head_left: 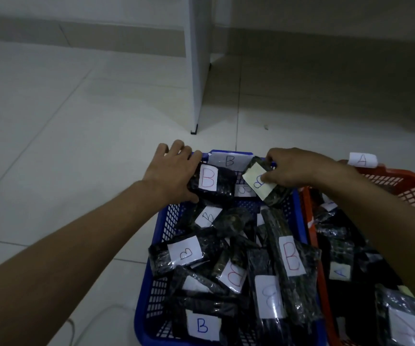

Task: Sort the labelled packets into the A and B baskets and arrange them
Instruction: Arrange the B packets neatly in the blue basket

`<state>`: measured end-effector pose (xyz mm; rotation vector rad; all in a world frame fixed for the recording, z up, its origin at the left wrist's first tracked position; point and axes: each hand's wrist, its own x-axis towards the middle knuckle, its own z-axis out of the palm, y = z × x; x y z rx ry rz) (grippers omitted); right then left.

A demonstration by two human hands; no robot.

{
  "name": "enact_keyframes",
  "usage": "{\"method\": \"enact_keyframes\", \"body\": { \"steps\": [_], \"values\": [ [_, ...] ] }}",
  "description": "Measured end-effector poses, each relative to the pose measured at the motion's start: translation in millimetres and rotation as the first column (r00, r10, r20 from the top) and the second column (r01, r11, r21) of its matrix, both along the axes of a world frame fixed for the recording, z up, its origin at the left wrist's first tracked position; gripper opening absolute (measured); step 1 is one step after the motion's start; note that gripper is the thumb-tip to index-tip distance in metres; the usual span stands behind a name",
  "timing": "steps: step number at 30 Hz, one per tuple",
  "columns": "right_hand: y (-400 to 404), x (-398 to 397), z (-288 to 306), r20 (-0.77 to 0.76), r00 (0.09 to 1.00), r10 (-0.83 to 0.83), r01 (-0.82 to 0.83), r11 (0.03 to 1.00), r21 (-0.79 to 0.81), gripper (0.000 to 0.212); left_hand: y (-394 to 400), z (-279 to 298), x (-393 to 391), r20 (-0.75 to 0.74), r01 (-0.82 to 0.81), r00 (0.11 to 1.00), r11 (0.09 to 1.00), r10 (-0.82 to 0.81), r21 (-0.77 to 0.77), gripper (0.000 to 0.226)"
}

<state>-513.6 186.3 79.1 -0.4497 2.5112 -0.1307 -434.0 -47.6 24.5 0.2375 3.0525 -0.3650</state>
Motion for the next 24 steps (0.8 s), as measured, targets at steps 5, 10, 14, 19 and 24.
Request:
{"method": "enact_keyframes", "body": {
  "steps": [5, 10, 14, 19, 24],
  "values": [
    [-1.6, 6.5, -6.8, -0.072, 0.997, -0.010, 0.006, 0.998, -0.058, 0.040, 3.1, -8.7, 5.4, -0.009, -0.071, 0.997, 0.995, 0.070, -0.076, 0.088],
    [-4.2, 5.7, -11.1, -0.121, 0.992, 0.036, -0.051, 0.991, -0.125, 0.034, 8.7, 5.7, -4.1, 0.011, -0.037, 0.999, 0.975, 0.036, 0.220, 0.092],
    [-0.1, -0.6, -2.2, 0.035, 0.999, 0.041, -0.023, 0.914, -0.405, 0.026, 22.7, 13.0, -13.5, 0.073, 0.016, 0.994, 0.795, -0.076, 0.606, 0.095],
    [-1.7, -2.0, -12.2, 0.124, 0.986, -0.115, 0.168, 0.763, -0.624, 0.020, 21.8, 1.5, -16.0, 0.023, 0.025, 0.998, 0.720, -0.058, 0.693, 0.073],
    [-3.9, -11.5, -36.3, 0.108, 0.992, -0.070, 0.091, 0.976, -0.197, 0.022, 2.9, 5.5, -12.0, -0.056, 0.063, 0.998, 0.801, -0.037, 0.596, 0.071]
  ]
}}
